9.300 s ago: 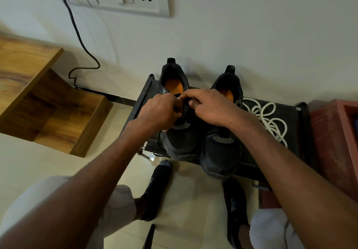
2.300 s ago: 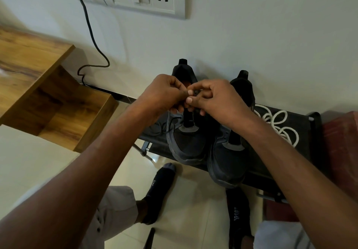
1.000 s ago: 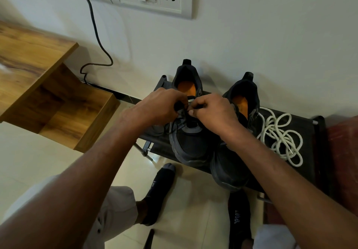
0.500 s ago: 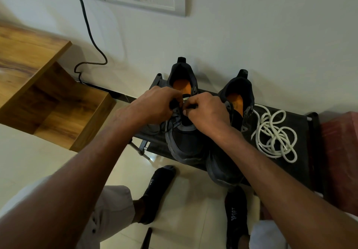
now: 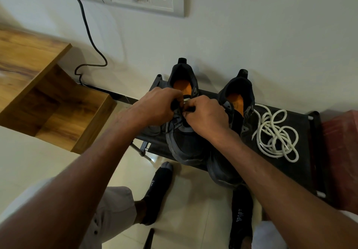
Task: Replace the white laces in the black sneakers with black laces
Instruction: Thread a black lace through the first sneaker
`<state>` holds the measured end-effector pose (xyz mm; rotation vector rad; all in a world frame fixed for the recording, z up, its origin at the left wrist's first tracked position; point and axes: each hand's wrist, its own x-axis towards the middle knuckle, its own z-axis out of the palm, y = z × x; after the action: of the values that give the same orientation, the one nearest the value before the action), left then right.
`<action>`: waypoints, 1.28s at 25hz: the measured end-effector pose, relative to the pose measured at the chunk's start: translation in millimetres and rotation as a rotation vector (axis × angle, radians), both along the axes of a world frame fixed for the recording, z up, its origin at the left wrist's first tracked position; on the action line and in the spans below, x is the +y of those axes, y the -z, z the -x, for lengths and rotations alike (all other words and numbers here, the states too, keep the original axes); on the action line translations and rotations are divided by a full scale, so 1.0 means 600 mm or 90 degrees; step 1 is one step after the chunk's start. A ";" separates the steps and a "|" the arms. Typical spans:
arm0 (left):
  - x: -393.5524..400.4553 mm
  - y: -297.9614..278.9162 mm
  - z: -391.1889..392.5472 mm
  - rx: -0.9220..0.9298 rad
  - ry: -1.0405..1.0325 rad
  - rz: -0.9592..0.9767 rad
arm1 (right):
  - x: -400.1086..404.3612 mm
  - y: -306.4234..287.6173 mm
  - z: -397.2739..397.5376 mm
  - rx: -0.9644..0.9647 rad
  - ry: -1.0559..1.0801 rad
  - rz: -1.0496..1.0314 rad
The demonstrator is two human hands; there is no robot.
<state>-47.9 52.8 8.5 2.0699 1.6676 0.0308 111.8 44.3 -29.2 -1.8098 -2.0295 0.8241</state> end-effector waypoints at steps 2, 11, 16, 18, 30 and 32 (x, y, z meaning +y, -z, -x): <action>0.002 -0.002 -0.001 0.001 -0.002 0.004 | 0.001 0.004 0.003 0.017 0.014 0.018; 0.013 0.005 -0.008 0.017 -0.110 0.019 | -0.010 0.001 0.010 -0.076 -0.014 -0.059; 0.015 0.010 -0.003 -0.003 -0.122 0.053 | 0.013 -0.006 -0.003 0.067 -0.032 0.119; 0.012 0.012 -0.008 0.002 -0.117 0.006 | 0.014 -0.009 -0.008 0.062 -0.045 0.128; 0.008 -0.006 0.002 -0.039 -0.148 -0.011 | 0.018 -0.024 -0.023 -0.044 -0.170 0.118; 0.016 -0.045 0.026 -0.370 -0.245 -0.023 | 0.019 -0.024 -0.030 -0.017 -0.150 0.110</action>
<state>-63.6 62.3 35.5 1.5211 1.6496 0.7185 129.9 55.8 -14.9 -1.6947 -2.2827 1.0759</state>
